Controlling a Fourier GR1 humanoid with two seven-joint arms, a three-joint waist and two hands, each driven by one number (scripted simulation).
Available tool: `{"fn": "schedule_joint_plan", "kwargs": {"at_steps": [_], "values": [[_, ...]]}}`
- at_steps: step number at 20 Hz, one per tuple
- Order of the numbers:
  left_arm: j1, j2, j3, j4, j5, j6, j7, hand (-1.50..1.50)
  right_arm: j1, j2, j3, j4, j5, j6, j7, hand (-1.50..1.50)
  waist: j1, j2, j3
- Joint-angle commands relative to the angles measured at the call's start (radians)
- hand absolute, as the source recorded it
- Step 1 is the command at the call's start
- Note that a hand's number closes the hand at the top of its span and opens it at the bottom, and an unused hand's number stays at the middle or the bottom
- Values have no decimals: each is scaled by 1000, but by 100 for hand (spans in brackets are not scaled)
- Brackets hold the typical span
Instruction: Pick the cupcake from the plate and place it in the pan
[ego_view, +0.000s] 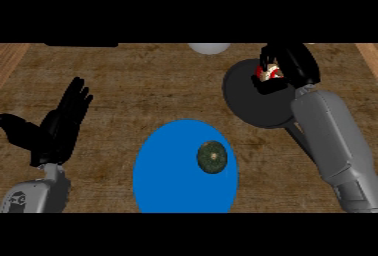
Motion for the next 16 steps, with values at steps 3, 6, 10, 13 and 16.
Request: {"fn": "schedule_joint_plan", "kwargs": {"at_steps": [3, 6, 10, 13, 16], "values": [[-28, -12, -10, 10, -9, 4, 0, 0, -112, -15, -7, 320, 82, -96, -43, 150, 11, 4, 0], [-7, 8, 2, 34, 10, -37, -27, 0, -67, 26, -97, 395, 7, -136, 31, -150, 19, 10, 0], [-25, -2, -4, 9, 9, -23, 3, 0, -115, -21, -124, 554, -10, -92, -82, -150, 30, 14, 2], [-66, 12, 21, 67, 12, -28, -18, 0, -170, -19, -154, 606, -37, -75, -112, -150, 23, 13, 1], [-36, -4, 4, 33, -5, -9, -12, 0, -129, -88, -240, 576, -139, -32, -281, -150, 17, 10, 2]]}}
